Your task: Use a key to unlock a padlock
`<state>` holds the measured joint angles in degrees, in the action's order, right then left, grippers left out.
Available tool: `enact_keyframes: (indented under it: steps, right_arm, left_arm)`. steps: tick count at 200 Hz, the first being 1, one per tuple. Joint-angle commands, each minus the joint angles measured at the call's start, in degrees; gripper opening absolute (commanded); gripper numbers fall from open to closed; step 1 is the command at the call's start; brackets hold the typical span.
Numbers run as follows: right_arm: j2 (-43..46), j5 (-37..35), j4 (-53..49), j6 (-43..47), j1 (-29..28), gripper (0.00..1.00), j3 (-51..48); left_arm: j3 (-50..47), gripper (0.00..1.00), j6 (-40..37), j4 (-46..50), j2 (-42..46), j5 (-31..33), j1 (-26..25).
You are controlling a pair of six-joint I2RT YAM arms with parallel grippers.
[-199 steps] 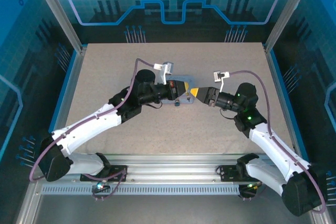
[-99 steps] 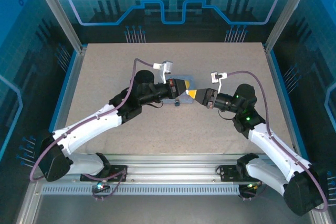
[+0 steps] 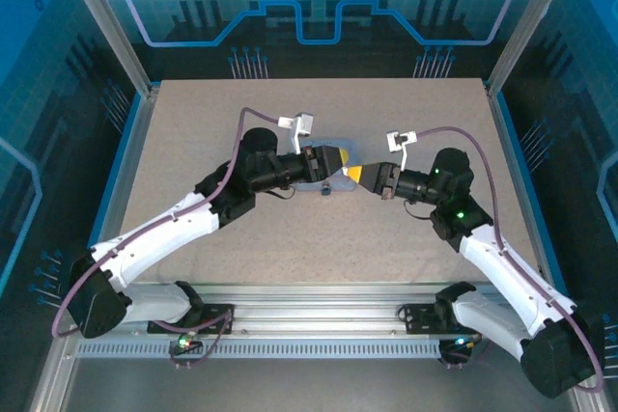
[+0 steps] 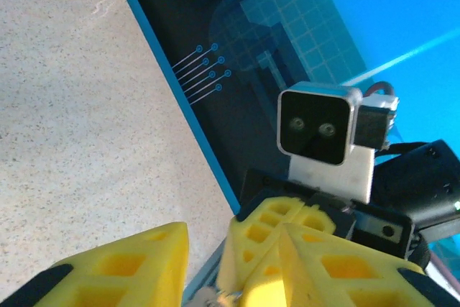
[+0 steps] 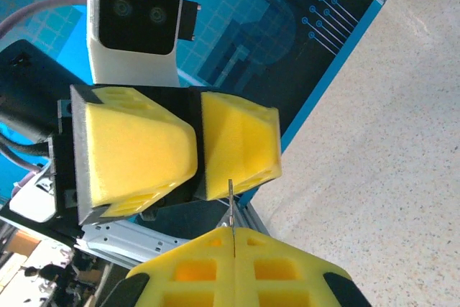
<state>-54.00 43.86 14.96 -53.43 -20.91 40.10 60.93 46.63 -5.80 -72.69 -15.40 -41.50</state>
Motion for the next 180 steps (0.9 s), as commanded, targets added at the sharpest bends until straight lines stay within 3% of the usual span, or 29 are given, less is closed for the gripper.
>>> enact_keyframes:
  steps: [1, 33, 83, 130, 180]
  right_arm:
    - [0.2, 4.2, -9.8, 6.1, 1.7, 0.0, 4.3]
    - [-1.5, 8.1, -19.8, 12.1, 3.3, 0.0, 9.5]
    - [-4.4, 13.1, -29.5, 18.7, 3.9, 0.0, 15.2]
    - [-5.6, 15.8, -30.9, 20.2, 2.8, 0.0, 16.6]
    - [-6.5, 15.8, -30.4, 20.4, 1.3, 0.0, 17.3]
  left_arm:
    - [2.1, 0.44, -0.2, 4.8, 1.7, -6.3, 2.0]
    - [3.2, 0.49, -1.5, 9.1, 1.7, -14.4, 5.3]
    - [4.0, 0.66, -0.8, 8.0, 0.7, -26.3, 8.0]
    - [5.6, 0.61, 0.3, 6.1, -1.5, -32.6, 7.9]
    - [6.6, 0.54, 0.2, 6.3, -3.3, -34.0, 7.4]
